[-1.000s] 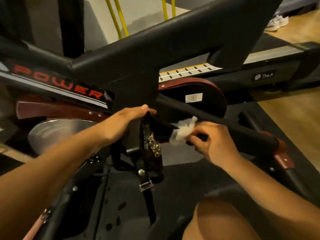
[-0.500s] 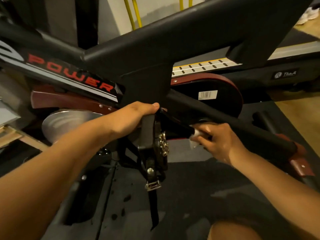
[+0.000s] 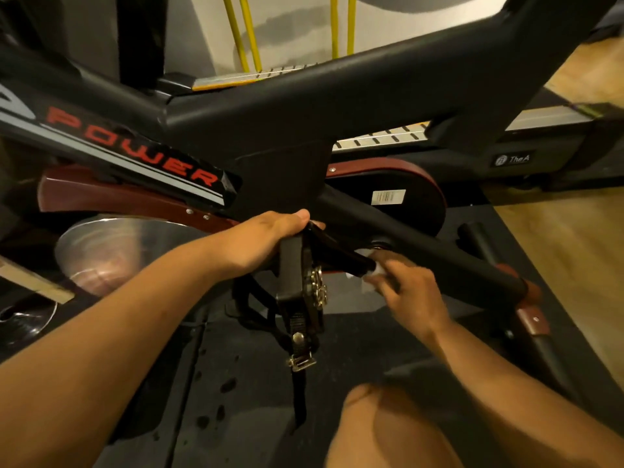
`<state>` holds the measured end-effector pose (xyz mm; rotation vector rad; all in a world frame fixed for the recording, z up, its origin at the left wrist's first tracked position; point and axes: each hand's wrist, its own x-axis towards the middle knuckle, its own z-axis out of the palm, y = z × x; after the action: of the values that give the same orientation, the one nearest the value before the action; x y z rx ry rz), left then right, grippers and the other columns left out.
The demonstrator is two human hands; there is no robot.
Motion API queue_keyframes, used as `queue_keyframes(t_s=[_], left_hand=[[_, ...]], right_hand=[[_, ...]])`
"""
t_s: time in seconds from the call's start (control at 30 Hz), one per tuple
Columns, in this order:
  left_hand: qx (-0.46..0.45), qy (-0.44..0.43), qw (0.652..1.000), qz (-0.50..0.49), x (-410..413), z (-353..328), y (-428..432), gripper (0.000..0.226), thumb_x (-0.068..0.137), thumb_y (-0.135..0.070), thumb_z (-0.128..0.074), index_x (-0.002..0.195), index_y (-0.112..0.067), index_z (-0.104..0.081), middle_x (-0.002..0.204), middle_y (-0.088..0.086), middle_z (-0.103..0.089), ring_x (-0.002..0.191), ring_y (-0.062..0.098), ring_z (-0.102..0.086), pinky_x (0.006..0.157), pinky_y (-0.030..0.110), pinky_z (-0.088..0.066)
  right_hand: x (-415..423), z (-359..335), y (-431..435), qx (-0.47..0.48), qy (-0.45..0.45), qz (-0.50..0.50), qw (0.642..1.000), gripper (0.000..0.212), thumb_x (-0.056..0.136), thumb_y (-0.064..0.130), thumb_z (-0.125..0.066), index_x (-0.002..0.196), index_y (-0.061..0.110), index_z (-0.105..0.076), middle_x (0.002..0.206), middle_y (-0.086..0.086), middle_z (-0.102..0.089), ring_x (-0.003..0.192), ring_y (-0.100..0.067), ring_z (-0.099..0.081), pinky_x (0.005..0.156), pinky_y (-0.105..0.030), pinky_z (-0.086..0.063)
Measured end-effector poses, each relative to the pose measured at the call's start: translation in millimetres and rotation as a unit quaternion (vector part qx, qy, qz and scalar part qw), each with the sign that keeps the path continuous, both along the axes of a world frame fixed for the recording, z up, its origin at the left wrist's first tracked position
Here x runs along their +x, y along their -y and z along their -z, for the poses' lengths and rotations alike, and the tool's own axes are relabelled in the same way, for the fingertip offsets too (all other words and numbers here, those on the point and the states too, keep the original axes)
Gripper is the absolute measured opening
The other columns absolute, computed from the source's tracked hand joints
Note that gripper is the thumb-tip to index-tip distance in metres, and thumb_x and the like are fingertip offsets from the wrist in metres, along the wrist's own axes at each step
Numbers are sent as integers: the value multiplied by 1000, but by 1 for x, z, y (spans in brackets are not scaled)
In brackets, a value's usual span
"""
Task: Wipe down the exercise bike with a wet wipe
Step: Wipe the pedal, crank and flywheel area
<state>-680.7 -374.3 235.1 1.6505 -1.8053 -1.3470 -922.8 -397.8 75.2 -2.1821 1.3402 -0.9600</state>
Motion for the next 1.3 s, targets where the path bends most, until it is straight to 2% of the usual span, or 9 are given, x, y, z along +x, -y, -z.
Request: queue_keyframes(t_s=[0.23, 0.33, 0.5, 0.57, 0.7, 0.8, 0.93, 1.03, 1.3], left_hand=[[30, -39, 999, -12, 1, 3, -1, 43, 101, -56, -30, 125, -39, -62, 124, -8, -66, 118, 6, -60, 110, 33, -39], [22, -36, 999, -3, 2, 3, -1, 41, 103, -51, -27, 124, -40, -61, 124, -11, -65, 118, 3, -57, 106, 27, -38], [-2, -42, 999, 4, -1, 4, -3, 41, 105, -44, -26, 122, -34, -62, 121, -8, -66, 112, 2, -60, 93, 17, -40], [-9, -52, 999, -2, -1, 6, -2, 41, 105, -44, -27, 118, -33, -64, 120, -7, -66, 111, 4, -60, 97, 21, -41], [-24, -78, 997, 11, 4, 13, 0, 44, 105, -47, -27, 107, -36, -70, 121, -2, -68, 117, 11, -61, 109, 31, -37], [-45, -94, 995, 8, 3, 16, 0, 46, 106, -42, -27, 113, -24, -69, 122, 7, -68, 118, 15, -60, 103, 23, -40], [-55, -109, 992, 30, 6, 20, 3, 55, 105, -45, -31, 113, -7, -69, 117, 15, -69, 116, 26, -62, 111, 43, -38], [-65, -109, 992, 21, 6, 22, 4, 48, 106, -41, -30, 112, -17, -71, 123, 9, -67, 120, 18, -60, 112, 34, -36], [-78, -105, 991, 14, 5, 27, 4, 51, 105, -46, -31, 118, -15, -69, 126, 6, -65, 121, 16, -57, 113, 33, -34]], right_hand=[[42, 1, -33, 211, 307, 261, 891, 28, 100, 28, -49, 125, 26, -62, 85, 0, -64, 75, -13, -60, 69, -27, -54], [37, -15, -3, 354, 417, 270, 793, 14, 97, 30, -55, 99, 20, -65, 95, -6, -67, 93, -23, -66, 79, -39, -57], [22, -47, 24, 571, 412, 184, 686, 33, 85, 19, -72, 113, 6, -58, 102, -15, -65, 85, -23, -67, 73, -33, -59], [32, -54, 21, 562, 379, 194, 709, 22, 92, 19, -63, 110, 8, -59, 97, -12, -62, 78, -20, -64, 69, -30, -57], [51, -53, -7, 332, 180, 269, 886, 23, 101, 22, -43, 111, 12, -61, 108, -13, -62, 97, -24, -62, 84, -31, -52], [70, -76, -40, 214, 188, 184, 941, 33, 103, 36, -40, 89, 15, -63, 81, 2, -63, 74, -5, -59, 62, -12, -41], [82, -89, -36, 161, 204, 100, 960, 40, 103, 34, -41, 73, 18, -62, 71, 1, -63, 73, -8, -62, 70, -26, -47], [51, -51, -31, 123, 138, 240, 953, 28, 99, 27, -51, 74, 24, -61, 102, -13, -62, 102, -24, -58, 92, -40, -47], [30, -53, 13, 221, 148, 262, 928, 13, 88, 11, -67, 78, 20, -65, 88, 1, -70, 92, -15, -66, 90, -31, -51]])
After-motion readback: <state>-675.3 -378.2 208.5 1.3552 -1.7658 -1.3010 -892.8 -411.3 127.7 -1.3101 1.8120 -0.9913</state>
